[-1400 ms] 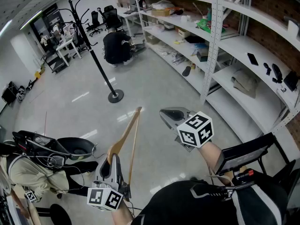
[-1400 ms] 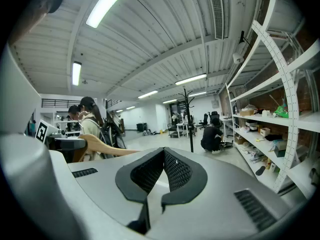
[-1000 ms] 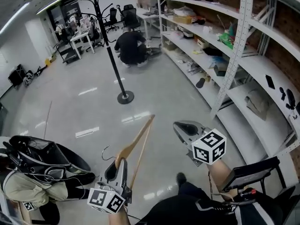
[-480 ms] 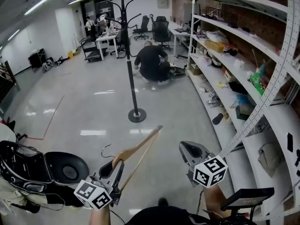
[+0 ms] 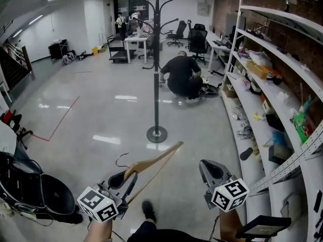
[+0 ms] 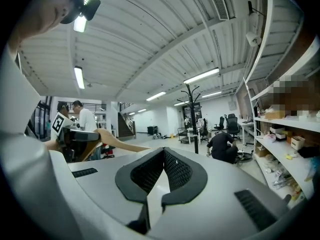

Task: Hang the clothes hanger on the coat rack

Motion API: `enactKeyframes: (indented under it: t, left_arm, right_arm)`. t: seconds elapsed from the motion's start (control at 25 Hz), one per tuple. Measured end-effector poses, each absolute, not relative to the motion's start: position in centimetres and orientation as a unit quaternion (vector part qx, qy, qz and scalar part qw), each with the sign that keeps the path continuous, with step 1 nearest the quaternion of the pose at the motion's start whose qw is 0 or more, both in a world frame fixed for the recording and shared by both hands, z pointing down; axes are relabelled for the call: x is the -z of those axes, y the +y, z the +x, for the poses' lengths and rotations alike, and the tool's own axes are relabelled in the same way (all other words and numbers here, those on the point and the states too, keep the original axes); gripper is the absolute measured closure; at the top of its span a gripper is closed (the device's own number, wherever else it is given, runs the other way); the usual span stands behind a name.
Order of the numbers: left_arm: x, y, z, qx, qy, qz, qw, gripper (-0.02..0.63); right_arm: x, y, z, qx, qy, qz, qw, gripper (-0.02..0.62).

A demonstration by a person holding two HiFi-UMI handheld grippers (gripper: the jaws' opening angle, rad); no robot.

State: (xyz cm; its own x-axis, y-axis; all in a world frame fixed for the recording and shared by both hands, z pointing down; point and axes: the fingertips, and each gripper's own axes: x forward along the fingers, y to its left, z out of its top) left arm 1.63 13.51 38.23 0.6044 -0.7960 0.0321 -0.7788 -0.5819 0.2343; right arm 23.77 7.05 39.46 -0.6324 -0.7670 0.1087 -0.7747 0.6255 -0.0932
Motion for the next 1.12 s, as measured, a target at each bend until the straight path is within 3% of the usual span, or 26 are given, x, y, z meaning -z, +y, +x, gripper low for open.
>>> enactKeyframes:
  t: [0.2, 0.6, 1.12]
  left_arm:
    - [-38.0, 4.4, 0.4, 0.079, -0.41, 0.901, 0.12, 0.554]
    - [-36.1, -10.5, -4.9, 0.06, -0.385, 0.917, 0.088, 0.554]
    - [-34.4, -31.2, -3.2, 0.07, -0.376, 0.921, 0.074, 0.554]
  right_arm:
    - [-39.3, -1.3, 21.9, -0.05, -0.899, 0.433, 0.047, 0.589]
    - [-37.4, -15.6, 16.5, -0.031, -0.886, 0.462, 0.037, 0.589]
    - [-36.1, -35.2, 16.1, 0.002, -0.907, 0.419, 0.033, 0.584]
